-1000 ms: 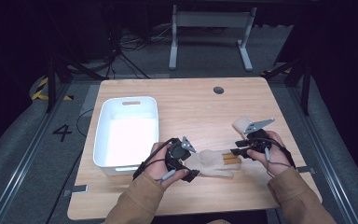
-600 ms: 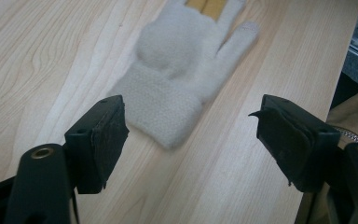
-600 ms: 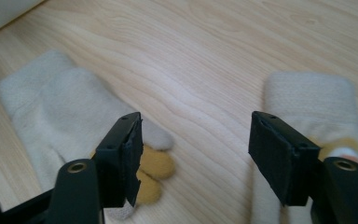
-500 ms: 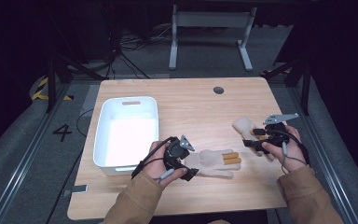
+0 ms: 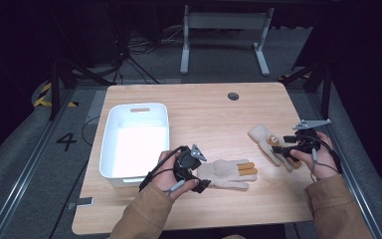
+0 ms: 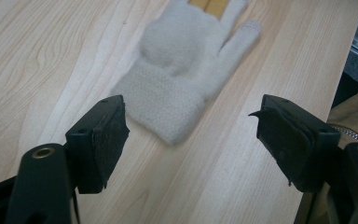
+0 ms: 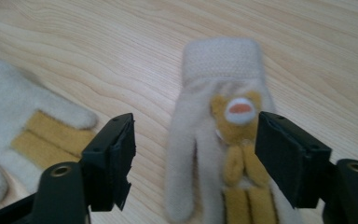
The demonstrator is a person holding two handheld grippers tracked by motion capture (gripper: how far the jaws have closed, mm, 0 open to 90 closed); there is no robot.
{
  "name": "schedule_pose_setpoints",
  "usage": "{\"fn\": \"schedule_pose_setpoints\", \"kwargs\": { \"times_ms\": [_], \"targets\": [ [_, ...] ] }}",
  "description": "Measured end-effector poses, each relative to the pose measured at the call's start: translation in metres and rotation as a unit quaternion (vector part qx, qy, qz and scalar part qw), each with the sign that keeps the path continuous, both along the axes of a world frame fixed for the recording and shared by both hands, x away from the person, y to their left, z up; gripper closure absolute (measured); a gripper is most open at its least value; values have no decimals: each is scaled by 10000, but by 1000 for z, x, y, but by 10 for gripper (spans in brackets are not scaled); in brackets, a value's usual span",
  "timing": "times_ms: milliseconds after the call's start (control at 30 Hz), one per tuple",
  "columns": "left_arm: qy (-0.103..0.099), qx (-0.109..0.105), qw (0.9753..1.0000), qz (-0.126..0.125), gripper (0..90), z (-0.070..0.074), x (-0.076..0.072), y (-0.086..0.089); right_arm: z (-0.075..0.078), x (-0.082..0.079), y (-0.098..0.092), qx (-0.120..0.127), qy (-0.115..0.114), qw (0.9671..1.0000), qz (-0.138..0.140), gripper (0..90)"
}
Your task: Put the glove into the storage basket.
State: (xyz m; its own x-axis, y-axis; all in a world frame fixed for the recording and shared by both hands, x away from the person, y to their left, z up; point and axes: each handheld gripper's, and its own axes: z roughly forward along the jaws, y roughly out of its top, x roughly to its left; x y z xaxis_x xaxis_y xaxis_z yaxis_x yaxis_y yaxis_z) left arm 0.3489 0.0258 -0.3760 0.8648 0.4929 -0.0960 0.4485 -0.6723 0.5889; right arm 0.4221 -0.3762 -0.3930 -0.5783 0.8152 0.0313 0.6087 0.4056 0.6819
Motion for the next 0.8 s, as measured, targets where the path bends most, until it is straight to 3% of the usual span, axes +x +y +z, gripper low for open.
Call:
{"fn": "schedule_pose_setpoints", "kwargs": {
  "times_ms": [33, 167, 267, 367, 500, 533, 633, 800],
  "targets": [
    [5, -3, 10000, -5, 255, 0, 0, 0, 1, 0, -3, 9, -20, 10000, 16, 393],
    [17, 5, 10000, 6, 256, 0, 0, 0, 0, -1, -11, 1, -78, 10000, 60, 449],
    [8, 6, 10000, 3, 257, -1, 0, 0, -4, 1, -15, -175, 21, 9998, 74, 448],
    [10, 8, 10000, 2, 257, -1, 0, 0, -9, 5, -19, -267, -81, 9996, 56, 440],
    [18, 14, 10000, -2, 257, -2, 1, 0, -15, 8, -20, -205, 26, 9998, -38, 456],
    [20, 11, 10000, -2, 257, -2, 0, 1, -18, 10, -21, -283, -72, 9995, -71, 472],
    [27, -6, 10000, 33, 257, -3, 0, 2, -23, 14, -21, -212, -136, 9995, -164, 486],
    [47, -9, 10000, 80, 257, -3, -1, 5, -31, 21, -16, -314, -79, 9995, -70, 491]
  ]
}}
